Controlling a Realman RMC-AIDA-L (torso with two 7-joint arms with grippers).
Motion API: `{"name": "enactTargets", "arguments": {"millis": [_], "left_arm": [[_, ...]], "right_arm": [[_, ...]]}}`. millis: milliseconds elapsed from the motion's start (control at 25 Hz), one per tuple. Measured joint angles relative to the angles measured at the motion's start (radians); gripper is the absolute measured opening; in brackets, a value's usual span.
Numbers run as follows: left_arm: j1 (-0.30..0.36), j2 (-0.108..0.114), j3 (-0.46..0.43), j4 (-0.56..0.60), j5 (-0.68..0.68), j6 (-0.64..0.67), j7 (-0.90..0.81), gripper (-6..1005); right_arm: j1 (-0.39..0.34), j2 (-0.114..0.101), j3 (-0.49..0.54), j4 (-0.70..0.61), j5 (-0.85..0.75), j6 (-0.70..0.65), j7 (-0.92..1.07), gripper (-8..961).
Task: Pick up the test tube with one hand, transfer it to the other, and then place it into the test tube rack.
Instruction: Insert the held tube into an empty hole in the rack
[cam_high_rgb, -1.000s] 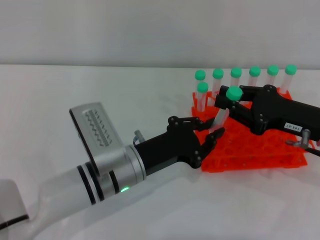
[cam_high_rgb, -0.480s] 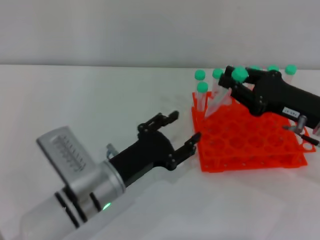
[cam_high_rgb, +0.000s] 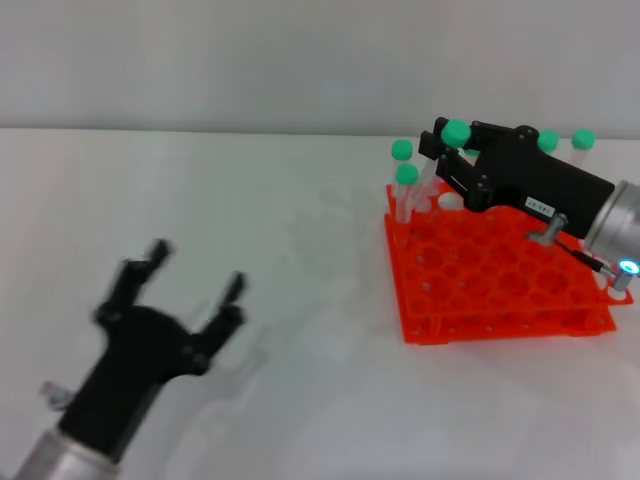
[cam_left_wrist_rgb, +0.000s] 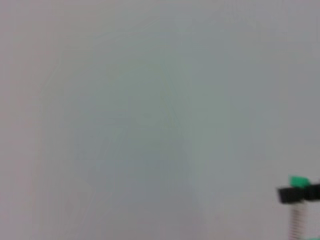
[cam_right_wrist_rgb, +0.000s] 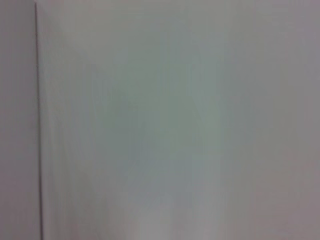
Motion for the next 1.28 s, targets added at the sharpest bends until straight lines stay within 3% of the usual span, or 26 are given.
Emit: {"name": "enactTargets", "arguments": {"millis": [360, 1280], "left_arm": [[0.077, 0.004, -0.003, -0.018, -0.152, 0.051, -0.002, 866], [0.054, 0.004, -0.001, -0.032, -0.184, 0.052, -0.016, 863]], "right_arm": [[0.018, 0.011, -0.007, -0.006, -0.024, 0.135, -0.025, 235], [0.033, 0.014, -0.020, 0.001, -0.024, 0.279, -0.039, 254]]}}
